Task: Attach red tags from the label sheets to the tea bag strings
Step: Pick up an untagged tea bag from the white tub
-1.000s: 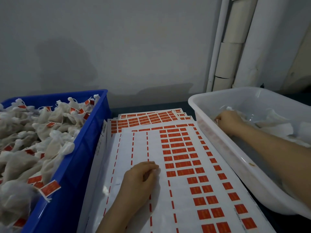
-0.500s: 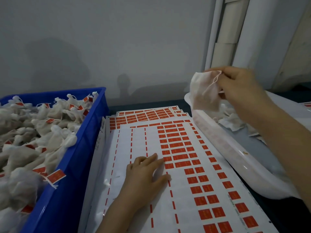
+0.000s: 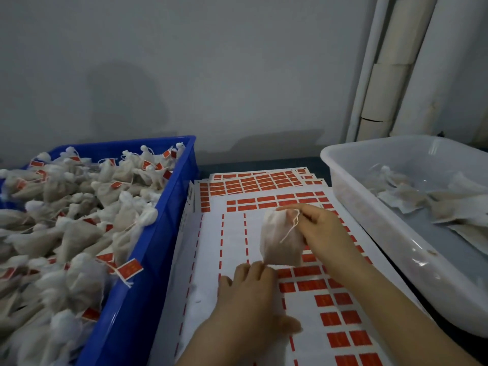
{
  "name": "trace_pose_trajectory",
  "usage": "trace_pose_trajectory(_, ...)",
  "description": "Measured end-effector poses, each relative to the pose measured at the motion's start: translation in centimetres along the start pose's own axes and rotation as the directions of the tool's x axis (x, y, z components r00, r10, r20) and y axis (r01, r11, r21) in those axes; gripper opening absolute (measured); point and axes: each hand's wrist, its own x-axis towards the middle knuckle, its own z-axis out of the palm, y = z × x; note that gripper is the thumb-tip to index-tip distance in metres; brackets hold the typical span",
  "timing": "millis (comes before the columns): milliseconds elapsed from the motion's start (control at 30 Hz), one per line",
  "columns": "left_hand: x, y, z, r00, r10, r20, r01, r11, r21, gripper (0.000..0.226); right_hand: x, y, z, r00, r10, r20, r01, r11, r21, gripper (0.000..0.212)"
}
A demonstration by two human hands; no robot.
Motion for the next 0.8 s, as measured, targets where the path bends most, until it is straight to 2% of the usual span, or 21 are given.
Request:
trace_pose_trajectory(100,0.7,-0.1,-0.8,0.999,-0.05,-0.02,0.05,0.999,-0.018,0.082,1.1,0.2,-0.4,0.998,-0.025,-0.056,0.027,0.999,0.037,0.006)
trace_pose_trajectory(167,1.5,-0.2,-2.2,0.984,-0.097,-0.149,0.061,0.971,-0.231,0.07,1.0,0.3,-0.8,0.998,-0.056,-0.03,0.057,0.998,0.013,0.007)
trace_pose_trajectory(200,1.8,-0.2,-2.8,0.967,-0.115,-0.227,0.02,0.923,-0.385,0.069,1.1,0.4,-0.8,0.995,-0.099,-0.016,0.098,0.995,-0.031,0.008)
trace_pose_trajectory(267,2.4,0.2,-3.4,0.938,-0.11,-0.329,-0.135,0.757,-0.64,0.072,1.1,0.9,-0.7,0.988,-0.154,-0.025,0.15,0.981,-0.12,0.009)
trace_pose_trajectory(333,2.7,0.8,-3.3,0.93,-0.115,-0.349,-0.222,0.581,-0.783,0.062,1.0,1.5,-0.3,0.986,-0.155,-0.057,0.145,0.979,-0.145,0.009)
trace_pose_trajectory(433,3.2,0.7,-2.9,0.909,-0.186,-0.372,-0.238,0.502,-0.832,0.037,0.8,2.2,0.3,0.977,-0.209,-0.046,0.201,0.97,-0.137,0.016)
trace_pose_trajectory(500,3.3,0.4,-2.7,0.899,-0.216,-0.381,-0.248,0.466,-0.849,0.031,0.5,2.4,0.4,0.965,-0.258,-0.042,0.252,0.961,-0.11,0.017)
trace_pose_trajectory(600,3.0,0.2,-2.7,0.901,-0.225,-0.37,-0.258,0.406,-0.877,0.035,-0.2,2.6,0.3,0.957,-0.285,-0.057,0.279,0.956,-0.091,0.013)
trace_pose_trajectory(733,2.4,0.3,-2.4,0.914,-0.243,-0.326,-0.191,0.452,-0.871,0.026,-0.4,3.4,-0.3,0.95,-0.287,-0.124,0.277,0.956,-0.094,0.012)
trace_pose_trajectory(800,2.3,0.7,-2.4,0.923,-0.206,-0.326,-0.201,0.465,-0.862,0.034,-0.4,3.6,-0.3,0.947,-0.301,-0.112,0.288,0.95,-0.118,0.012)
